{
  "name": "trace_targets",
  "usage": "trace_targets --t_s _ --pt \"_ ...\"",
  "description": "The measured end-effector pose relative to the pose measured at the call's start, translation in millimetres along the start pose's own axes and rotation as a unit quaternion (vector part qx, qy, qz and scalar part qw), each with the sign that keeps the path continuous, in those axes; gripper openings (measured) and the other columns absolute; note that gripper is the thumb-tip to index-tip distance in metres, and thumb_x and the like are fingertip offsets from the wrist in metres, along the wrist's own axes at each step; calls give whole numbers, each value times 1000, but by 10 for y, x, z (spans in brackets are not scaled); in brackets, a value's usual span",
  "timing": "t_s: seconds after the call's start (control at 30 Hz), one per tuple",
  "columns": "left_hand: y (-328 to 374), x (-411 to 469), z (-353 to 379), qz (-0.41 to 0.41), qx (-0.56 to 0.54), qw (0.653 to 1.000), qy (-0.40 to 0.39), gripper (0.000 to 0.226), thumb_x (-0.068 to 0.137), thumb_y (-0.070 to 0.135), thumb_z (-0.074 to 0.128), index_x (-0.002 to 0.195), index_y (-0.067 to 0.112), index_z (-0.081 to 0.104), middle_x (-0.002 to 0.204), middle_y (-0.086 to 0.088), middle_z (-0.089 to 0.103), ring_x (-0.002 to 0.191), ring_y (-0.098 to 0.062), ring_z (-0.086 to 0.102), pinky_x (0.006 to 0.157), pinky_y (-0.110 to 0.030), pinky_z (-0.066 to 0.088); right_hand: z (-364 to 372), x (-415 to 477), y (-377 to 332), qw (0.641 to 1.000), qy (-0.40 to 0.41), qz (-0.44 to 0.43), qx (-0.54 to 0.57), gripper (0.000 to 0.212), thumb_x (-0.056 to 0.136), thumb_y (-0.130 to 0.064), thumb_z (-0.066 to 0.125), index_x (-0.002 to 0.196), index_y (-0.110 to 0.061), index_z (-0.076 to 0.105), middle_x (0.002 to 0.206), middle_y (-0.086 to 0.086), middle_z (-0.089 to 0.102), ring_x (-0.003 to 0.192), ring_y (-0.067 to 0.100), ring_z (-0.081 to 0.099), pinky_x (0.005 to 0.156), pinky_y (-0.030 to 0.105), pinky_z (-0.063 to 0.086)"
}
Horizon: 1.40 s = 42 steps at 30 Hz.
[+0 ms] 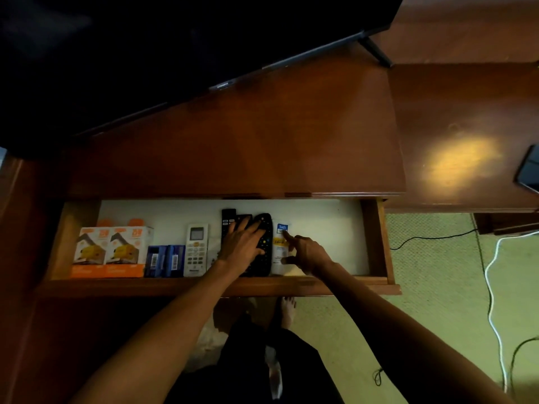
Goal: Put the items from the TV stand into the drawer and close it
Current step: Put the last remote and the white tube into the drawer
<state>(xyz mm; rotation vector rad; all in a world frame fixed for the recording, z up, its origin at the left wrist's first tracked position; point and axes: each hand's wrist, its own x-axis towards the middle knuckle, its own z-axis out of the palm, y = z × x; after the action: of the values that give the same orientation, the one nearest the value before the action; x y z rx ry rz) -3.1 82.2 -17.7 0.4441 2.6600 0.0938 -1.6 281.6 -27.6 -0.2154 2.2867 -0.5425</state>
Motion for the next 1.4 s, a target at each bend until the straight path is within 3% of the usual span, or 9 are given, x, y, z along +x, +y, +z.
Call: trace_targets --t_s 0.23,0.33,0.4,0.6,0.87,1.13,1.4 --pt "-45 -50 -56 25 -15 999 -31 57 90 30 64 143 22 44 157 -5 33 147 -28 20 116 -49 16 -32 -46 -54 997 -4 -18 -75 78 90 -45 59 153 -28 16 131 9 54 113 31 57 84 42 49" --pt "-82 -68 -104 43 -12 998 -52 57 92 30 61 145 22 41 158 -5 30 147 -29 19 116 -50 18 -39 -68 -107 998 4 -5 -70 75 90 -55 51 152 -29 18 135 10 51 116 32 55 87 43 48" --pt "-113 -55 -125 54 -6 997 -52 58 91 30 62 145 23 40 158 -5 30 146 -30 20 115 -51 20 -41 -61 -167 998 12 7 -60 79 87 -57 56 152 -28 22 136 11 49 115 33 55 88 43 48" --pt "-185 -57 -112 65 -7 996 -57 61 90 30 63 146 24 40 158 -5 29 146 -30 20 116 -51 20 23 -54 -260 999 27 39 -26 85 80 -42 73 150 -24 28 133 15 49 113 34 56 90 42 49" --pt "-186 -73 -148 68 -19 995 -77 59 93 30 61 147 23 39 159 -7 27 147 -31 19 116 -52 21 -16 -34 -291 998 22 46 -22 81 84 -46 67 150 -22 28 136 19 47 118 37 53 95 42 47" --pt "-212 -50 -95 71 -14 995 -64 57 93 31 60 146 24 41 158 -5 30 145 -29 23 114 -50 25 71 7 -384 992 59 83 70 90 72 -26 83 147 -7 36 134 22 56 125 37 49 102 42 44" --pt "-227 -84 -100 71 -52 994 -61 58 93 34 59 147 24 39 159 -5 28 145 -30 24 114 -50 25 33 -24 -406 995 44 83 34 87 77 -29 79 148 -10 33 136 22 52 124 38 48 99 38 42"
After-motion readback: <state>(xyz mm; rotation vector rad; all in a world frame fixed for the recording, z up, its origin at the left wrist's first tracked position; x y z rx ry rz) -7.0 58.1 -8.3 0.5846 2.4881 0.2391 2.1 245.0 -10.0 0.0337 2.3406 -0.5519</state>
